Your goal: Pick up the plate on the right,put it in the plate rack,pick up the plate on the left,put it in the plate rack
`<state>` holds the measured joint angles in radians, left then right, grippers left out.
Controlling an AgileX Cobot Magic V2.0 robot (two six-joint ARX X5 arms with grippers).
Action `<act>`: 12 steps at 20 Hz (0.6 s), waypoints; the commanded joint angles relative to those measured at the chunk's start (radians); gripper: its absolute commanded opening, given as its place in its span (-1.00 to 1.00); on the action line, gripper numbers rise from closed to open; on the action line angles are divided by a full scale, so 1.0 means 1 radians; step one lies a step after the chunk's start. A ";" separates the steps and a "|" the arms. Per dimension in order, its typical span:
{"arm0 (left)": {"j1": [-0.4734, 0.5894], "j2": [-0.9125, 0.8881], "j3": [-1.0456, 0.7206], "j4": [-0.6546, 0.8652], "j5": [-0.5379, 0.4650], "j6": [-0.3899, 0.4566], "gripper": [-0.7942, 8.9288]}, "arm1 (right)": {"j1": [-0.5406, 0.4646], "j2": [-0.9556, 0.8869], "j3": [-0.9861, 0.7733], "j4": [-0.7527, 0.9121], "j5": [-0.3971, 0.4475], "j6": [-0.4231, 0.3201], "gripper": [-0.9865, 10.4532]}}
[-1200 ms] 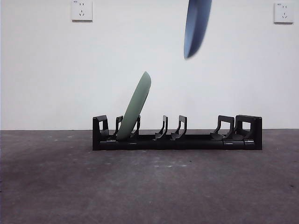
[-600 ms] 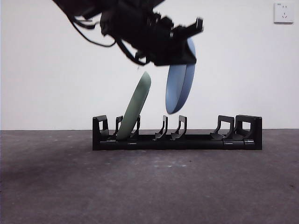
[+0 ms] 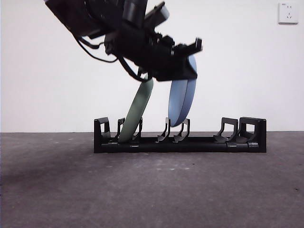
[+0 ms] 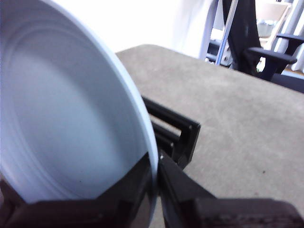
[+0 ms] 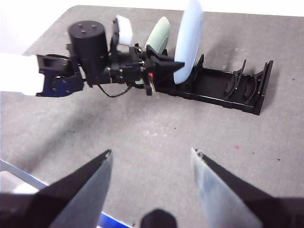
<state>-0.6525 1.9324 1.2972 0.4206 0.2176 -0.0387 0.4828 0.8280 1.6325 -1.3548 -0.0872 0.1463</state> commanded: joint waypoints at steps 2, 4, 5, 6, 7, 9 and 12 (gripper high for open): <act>0.005 0.034 0.008 -0.004 -0.003 0.010 -0.85 | 0.000 -0.001 -0.002 -0.023 -0.006 0.008 -0.33; 0.005 0.042 0.008 -0.016 -0.008 0.026 -0.85 | 0.001 -0.001 -0.002 -0.023 -0.010 0.008 -0.33; 0.006 0.043 0.008 -0.024 -0.009 0.031 -0.85 | 0.001 -0.001 -0.002 -0.023 -0.010 0.008 -0.33; 0.006 0.043 0.008 -0.036 -0.029 0.051 -0.85 | 0.001 -0.001 -0.003 -0.023 -0.010 0.008 -0.33; 0.006 0.043 0.008 -0.054 -0.040 0.066 -0.85 | 0.001 -0.001 -0.004 -0.023 -0.010 0.008 -0.33; 0.006 0.043 0.008 -0.093 -0.050 0.094 -0.85 | 0.001 -0.001 -0.014 -0.023 -0.010 0.007 -0.33; 0.006 0.043 0.008 -0.116 -0.061 0.103 -0.85 | 0.001 -0.001 -0.035 -0.023 -0.010 0.007 -0.33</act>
<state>-0.6510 1.9533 1.3045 0.3149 0.1738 0.0566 0.4831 0.8280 1.6058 -1.3548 -0.0956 0.1463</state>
